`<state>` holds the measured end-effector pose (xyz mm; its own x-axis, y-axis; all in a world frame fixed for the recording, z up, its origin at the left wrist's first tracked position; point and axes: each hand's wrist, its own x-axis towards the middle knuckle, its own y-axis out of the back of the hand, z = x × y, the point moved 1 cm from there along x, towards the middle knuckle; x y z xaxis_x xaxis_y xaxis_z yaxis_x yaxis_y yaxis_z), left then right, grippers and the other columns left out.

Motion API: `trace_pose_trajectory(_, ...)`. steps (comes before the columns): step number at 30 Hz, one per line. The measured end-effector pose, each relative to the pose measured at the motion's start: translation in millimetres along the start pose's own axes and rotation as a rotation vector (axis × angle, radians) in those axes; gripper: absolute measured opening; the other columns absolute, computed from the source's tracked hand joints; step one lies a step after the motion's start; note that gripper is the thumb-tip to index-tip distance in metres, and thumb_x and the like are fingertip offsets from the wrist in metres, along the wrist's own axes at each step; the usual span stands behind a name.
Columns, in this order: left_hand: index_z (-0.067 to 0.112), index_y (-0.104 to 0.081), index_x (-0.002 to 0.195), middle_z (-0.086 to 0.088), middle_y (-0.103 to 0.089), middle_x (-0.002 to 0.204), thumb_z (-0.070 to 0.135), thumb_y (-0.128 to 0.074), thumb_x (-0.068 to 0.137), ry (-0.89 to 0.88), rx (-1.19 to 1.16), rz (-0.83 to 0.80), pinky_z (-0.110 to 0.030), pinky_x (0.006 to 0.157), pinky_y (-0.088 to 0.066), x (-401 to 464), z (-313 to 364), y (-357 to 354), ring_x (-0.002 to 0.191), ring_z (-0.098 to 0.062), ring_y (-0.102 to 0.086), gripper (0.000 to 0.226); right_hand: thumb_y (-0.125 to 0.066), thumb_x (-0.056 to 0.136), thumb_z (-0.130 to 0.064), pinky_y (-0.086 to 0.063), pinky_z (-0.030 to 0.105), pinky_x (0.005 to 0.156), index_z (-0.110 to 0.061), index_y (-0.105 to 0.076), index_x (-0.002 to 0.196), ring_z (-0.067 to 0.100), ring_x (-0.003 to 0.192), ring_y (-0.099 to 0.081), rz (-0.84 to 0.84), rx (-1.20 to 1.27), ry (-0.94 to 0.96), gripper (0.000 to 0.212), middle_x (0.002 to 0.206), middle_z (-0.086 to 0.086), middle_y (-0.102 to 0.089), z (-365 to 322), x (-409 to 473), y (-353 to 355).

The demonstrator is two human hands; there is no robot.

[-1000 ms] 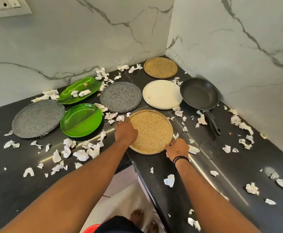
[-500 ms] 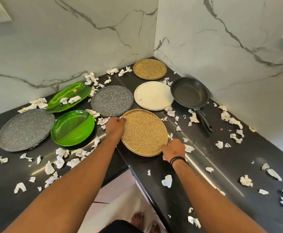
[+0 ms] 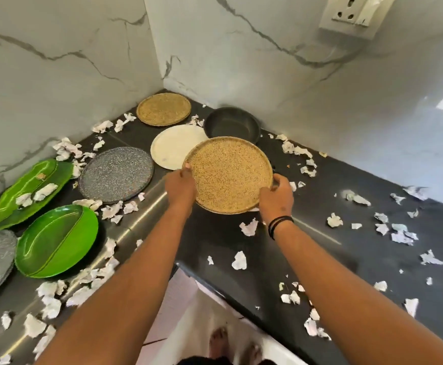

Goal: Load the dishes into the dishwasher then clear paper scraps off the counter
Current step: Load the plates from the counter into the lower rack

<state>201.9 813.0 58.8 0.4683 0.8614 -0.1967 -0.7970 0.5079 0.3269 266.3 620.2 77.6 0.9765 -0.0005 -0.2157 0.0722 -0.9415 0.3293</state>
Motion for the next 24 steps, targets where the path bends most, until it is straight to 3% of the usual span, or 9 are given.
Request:
trace_pose_trajectory(6,0.010,-0.058,0.081,-0.004,-0.056,0.077,0.033,-0.043,0.108,-0.075,0.065,-0.244,-0.033,0.059,-0.038,-59.4,9.6,-79.0,0.070,-0.017,-0.051,0.039,-0.050,0.089,0.000,-0.050,0.030,0.076,-0.014,-0.051,0.133,0.018,0.099,-0.058,0.237,0.152,-0.125,0.046,0.119,0.004,-0.060,21.9,5.8,87.3)
trace_pose_trajectory(9,0.013,-0.052,0.074,0.000,-0.049,0.070,0.031,-0.044,0.108,-0.177,0.104,-0.364,-0.031,0.054,-0.032,-105.4,22.5,-115.2,0.065,-0.015,-0.045,0.039,-0.051,0.087,-0.001,-0.046,0.019,0.058,-0.014,-0.052,0.128,0.012,0.085,-0.061,0.371,0.250,-0.161,0.043,0.112,0.006,-0.062,38.4,2.4,140.1)
trace_pose_trajectory(11,0.014,-0.049,0.069,0.002,-0.047,0.066,0.030,-0.044,0.108,-0.231,0.134,-0.444,-0.029,0.051,-0.029,-143.5,28.9,-137.3,0.059,-0.011,-0.041,0.042,-0.051,0.087,-0.003,-0.043,0.020,0.055,-0.015,-0.052,0.126,0.012,0.080,-0.061,0.470,0.313,-0.195,0.041,0.107,0.006,-0.063,53.9,-6.6,181.9)
trace_pose_trajectory(13,0.014,-0.051,0.071,0.002,-0.048,0.068,0.032,-0.045,0.108,-0.282,0.164,-0.536,-0.029,0.054,-0.032,-177.2,26.6,-157.0,0.060,-0.011,-0.042,0.041,-0.052,0.088,-0.003,-0.048,0.020,0.058,-0.019,-0.052,0.120,0.012,0.076,-0.059,0.545,0.347,-0.221,0.036,0.102,0.004,-0.063,71.9,-21.4,221.0)
trace_pose_trajectory(15,0.016,-0.052,0.072,0.001,-0.049,0.070,0.035,-0.045,0.107,-0.324,0.177,-0.632,-0.031,0.061,-0.037,-217.8,18.7,-176.5,0.064,-0.014,-0.044,0.041,-0.052,0.087,-0.005,-0.049,0.027,0.067,-0.019,-0.055,0.120,0.018,0.086,-0.061,0.631,0.365,-0.239,0.036,0.105,0.004,-0.063,95.4,-40.9,262.7)
trace_pose_trajectory(19,0.016,-0.049,0.071,0.003,-0.047,0.069,0.031,-0.046,0.107,-0.372,0.233,-0.755,-0.029,0.054,-0.031,-313.3,5.4,-199.3,0.062,-0.010,-0.042,0.040,-0.055,0.090,-0.016,-0.043,0.029,0.079,-0.017,-0.058,0.123,0.019,0.096,-0.055,0.780,0.376,-0.318,0.034,0.104,-0.003,-0.058,142.4,-88.1,340.7)
trace_pose_trajectory(24,0.019,-0.044,0.065,0.005,-0.044,0.064,0.031,-0.051,0.105,-0.396,0.238,-0.929,-0.032,0.061,-0.030,-425.0,-20.4,-220.1,0.061,-0.014,-0.039,0.042,-0.055,0.089,-0.016,-0.041,0.026,0.076,-0.016,-0.057,0.128,0.018,0.091,-0.054,0.947,0.429,-0.389,0.039,0.106,0.000,-0.058,195.3,-159.4,427.5)
